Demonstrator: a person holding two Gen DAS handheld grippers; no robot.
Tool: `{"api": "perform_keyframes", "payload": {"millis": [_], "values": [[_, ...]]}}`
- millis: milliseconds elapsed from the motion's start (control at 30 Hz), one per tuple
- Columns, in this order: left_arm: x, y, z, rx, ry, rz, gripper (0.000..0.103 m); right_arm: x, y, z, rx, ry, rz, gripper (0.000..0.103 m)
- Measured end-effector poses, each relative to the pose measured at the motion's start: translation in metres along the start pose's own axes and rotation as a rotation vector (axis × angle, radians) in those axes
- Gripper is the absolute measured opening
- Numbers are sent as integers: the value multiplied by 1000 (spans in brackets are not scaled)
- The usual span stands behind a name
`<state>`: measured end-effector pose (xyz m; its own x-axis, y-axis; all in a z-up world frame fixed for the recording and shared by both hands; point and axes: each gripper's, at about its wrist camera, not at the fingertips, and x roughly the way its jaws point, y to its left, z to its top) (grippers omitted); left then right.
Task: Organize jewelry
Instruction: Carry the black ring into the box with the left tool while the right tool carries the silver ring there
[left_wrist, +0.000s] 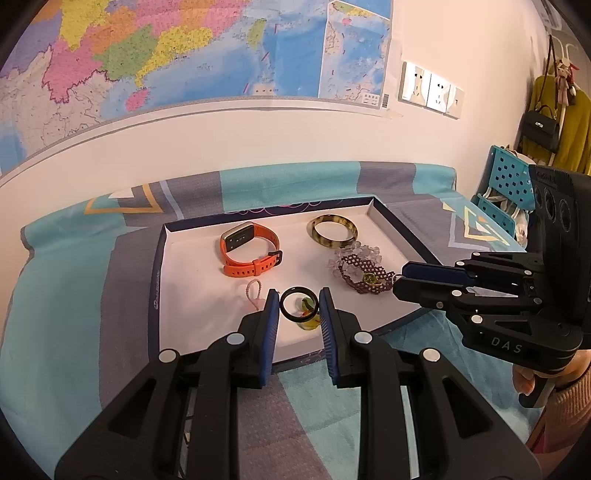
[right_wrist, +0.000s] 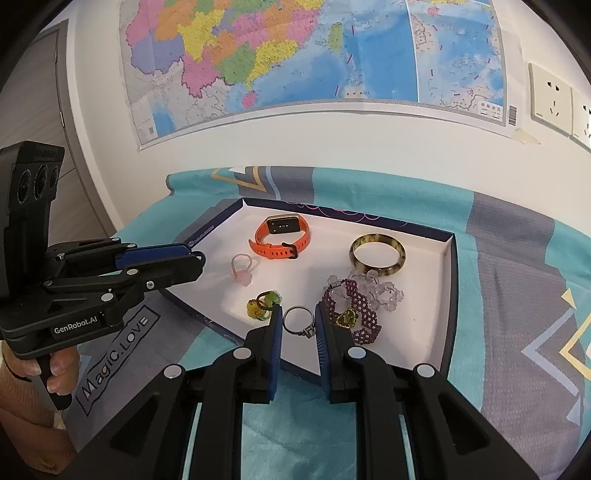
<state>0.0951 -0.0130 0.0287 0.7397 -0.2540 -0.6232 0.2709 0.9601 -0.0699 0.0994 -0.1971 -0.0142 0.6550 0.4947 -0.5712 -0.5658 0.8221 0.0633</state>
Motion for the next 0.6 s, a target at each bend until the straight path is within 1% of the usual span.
{"api": "perform_keyframes", "payload": {"millis": [600], "values": [[18, 6, 4, -7, 23, 2, 23, 18, 0, 9, -6, 22, 3, 16]]}}
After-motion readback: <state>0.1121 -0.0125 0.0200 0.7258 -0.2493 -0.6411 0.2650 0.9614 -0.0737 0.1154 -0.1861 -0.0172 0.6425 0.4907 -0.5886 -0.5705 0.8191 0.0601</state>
